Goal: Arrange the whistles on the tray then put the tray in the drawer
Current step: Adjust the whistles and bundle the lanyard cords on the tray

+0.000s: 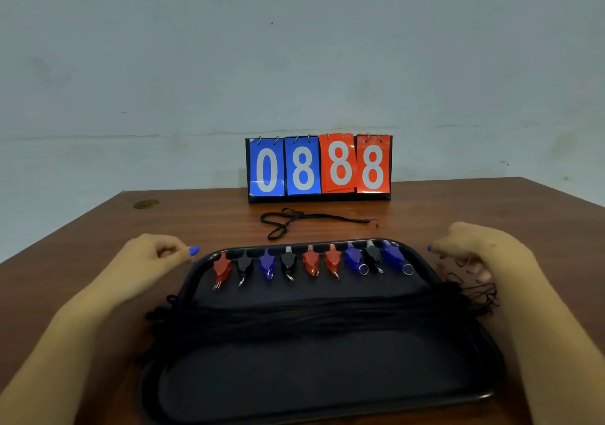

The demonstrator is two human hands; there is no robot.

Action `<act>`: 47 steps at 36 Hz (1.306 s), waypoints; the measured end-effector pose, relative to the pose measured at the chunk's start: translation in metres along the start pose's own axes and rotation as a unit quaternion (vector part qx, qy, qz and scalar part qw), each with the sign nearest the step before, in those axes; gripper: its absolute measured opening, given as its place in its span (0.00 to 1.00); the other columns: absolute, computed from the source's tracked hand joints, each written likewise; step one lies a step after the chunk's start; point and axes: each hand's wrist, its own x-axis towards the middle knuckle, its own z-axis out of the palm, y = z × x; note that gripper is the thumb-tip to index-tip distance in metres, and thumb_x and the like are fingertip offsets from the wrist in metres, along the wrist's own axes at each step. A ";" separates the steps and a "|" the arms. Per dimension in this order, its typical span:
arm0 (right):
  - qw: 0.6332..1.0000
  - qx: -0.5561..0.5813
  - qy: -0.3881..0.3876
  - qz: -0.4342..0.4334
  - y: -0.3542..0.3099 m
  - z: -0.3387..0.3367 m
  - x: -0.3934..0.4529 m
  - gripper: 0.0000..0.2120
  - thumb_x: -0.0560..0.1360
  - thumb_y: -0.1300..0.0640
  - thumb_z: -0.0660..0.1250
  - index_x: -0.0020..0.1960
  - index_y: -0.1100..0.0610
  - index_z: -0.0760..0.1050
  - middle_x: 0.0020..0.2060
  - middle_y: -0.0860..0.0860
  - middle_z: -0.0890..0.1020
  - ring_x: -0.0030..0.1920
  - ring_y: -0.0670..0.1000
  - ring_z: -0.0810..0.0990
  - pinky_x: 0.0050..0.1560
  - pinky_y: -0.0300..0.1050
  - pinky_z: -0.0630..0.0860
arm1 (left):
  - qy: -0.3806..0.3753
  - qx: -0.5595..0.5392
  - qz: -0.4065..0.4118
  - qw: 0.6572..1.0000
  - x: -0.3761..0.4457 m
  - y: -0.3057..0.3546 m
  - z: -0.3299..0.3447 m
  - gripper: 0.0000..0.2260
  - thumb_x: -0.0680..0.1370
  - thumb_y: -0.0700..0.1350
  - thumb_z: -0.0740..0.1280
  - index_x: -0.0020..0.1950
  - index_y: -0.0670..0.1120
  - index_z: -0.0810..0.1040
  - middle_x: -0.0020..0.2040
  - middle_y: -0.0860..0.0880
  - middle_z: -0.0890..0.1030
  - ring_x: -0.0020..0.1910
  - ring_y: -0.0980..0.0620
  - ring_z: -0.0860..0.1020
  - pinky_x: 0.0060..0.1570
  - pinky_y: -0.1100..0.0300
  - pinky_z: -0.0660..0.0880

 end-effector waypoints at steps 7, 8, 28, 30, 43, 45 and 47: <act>0.992 -0.034 0.072 -0.102 -0.018 0.016 0.014 0.11 0.77 0.53 0.58 0.50 0.59 0.75 0.41 0.54 0.78 0.39 0.53 0.76 0.44 0.48 0.76 | 0.103 0.021 -0.014 0.994 0.010 -0.013 0.016 0.10 0.78 0.50 0.62 0.39 0.51 0.79 0.37 0.44 0.79 0.35 0.46 0.74 0.38 0.54 0.70; 0.988 -0.042 0.093 -0.116 -0.020 0.017 0.015 0.10 0.77 0.53 0.58 0.52 0.57 0.74 0.46 0.54 0.79 0.44 0.54 0.77 0.49 0.49 0.77 | 0.116 0.027 -0.016 0.993 0.012 -0.016 0.018 0.09 0.78 0.50 0.62 0.41 0.50 0.79 0.41 0.46 0.79 0.39 0.47 0.74 0.41 0.52 0.71; 0.954 -0.074 0.212 -0.199 -0.070 0.023 0.017 0.13 0.77 0.55 0.58 0.60 0.55 0.71 0.55 0.54 0.78 0.51 0.53 0.77 0.53 0.48 0.76 | 0.016 -0.114 -0.090 0.989 0.024 -0.019 0.030 0.03 0.76 0.42 0.67 0.44 0.47 0.80 0.38 0.49 0.82 0.34 0.53 0.77 0.36 0.61 0.71; 0.955 -0.085 0.190 -0.209 -0.079 0.019 0.024 0.13 0.76 0.57 0.58 0.60 0.57 0.71 0.56 0.55 0.78 0.53 0.54 0.77 0.54 0.48 0.75 | 0.006 -0.104 -0.088 0.991 0.025 -0.020 0.030 0.05 0.76 0.43 0.66 0.42 0.49 0.80 0.40 0.50 0.82 0.36 0.54 0.78 0.37 0.60 0.71; 0.977 0.121 0.122 -0.123 -0.102 0.039 0.091 0.21 0.76 0.62 0.60 0.69 0.60 0.66 0.65 0.59 0.71 0.62 0.59 0.72 0.64 0.53 0.71 | -0.006 -0.031 -0.092 0.995 0.030 -0.033 0.032 0.06 0.77 0.42 0.64 0.45 0.53 0.78 0.41 0.50 0.79 0.44 0.50 0.77 0.46 0.57 0.71; 0.981 0.132 0.102 -0.097 -0.106 0.039 0.093 0.18 0.76 0.64 0.60 0.66 0.63 0.68 0.61 0.61 0.73 0.58 0.59 0.73 0.60 0.51 0.72 | -0.009 -0.030 -0.090 0.995 0.030 -0.033 0.032 0.09 0.76 0.42 0.64 0.42 0.56 0.77 0.43 0.49 0.79 0.45 0.49 0.77 0.48 0.56 0.73; 0.986 0.115 0.084 -0.083 -0.109 0.040 0.095 0.13 0.75 0.63 0.62 0.60 0.65 0.71 0.55 0.61 0.74 0.52 0.57 0.74 0.54 0.49 0.73 | -0.013 -0.027 -0.090 0.996 0.030 -0.033 0.032 0.09 0.76 0.42 0.64 0.41 0.56 0.76 0.44 0.49 0.79 0.47 0.49 0.77 0.51 0.55 0.74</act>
